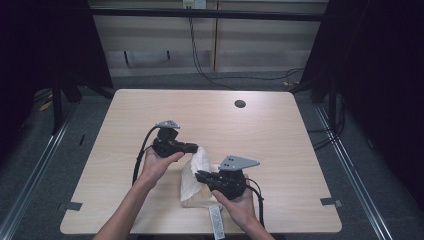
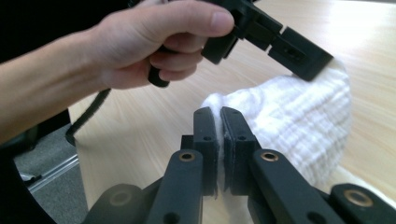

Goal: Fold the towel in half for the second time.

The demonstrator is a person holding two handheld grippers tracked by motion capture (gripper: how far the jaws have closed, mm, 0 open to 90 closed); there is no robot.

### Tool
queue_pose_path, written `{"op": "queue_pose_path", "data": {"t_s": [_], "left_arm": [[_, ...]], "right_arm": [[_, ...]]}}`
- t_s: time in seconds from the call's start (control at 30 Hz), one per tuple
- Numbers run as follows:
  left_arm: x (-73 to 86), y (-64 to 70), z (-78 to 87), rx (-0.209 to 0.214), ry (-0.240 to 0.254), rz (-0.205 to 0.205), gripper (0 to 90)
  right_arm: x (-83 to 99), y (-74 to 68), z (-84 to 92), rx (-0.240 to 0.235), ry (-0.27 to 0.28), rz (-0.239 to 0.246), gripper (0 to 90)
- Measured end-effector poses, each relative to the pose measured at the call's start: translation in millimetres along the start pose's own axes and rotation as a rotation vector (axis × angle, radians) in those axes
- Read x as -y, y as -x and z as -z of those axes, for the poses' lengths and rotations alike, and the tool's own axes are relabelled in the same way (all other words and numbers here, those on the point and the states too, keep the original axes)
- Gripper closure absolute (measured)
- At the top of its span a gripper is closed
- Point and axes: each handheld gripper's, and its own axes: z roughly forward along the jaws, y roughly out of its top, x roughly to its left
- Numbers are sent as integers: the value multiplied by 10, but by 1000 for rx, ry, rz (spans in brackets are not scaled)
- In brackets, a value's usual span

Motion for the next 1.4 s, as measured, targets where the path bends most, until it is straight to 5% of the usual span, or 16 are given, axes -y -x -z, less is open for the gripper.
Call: {"op": "queue_pose_path", "data": {"t_s": [0.63,0.8,0.93,1.2,1.3,1.4], "left_arm": [[122,105,-558,7,-92,1,787],[111,105,-439,-8,-30,3,565],[112,52,-219,-12,13,-7,508],[276,-33,-160,-12,-59,-27,558],[289,-13,-198,-9,-80,-56,594],[309,11,-241,-2,-114,-93,722]], "right_arm": [[449,232,147,108,-161,-34,823],[476,250,176,115,-169,-33,814],[496,263,210,126,-174,-31,806],[522,305,247,126,-192,-42,754],[515,294,252,131,-189,-39,649],[506,278,253,146,-191,-35,543]]}}
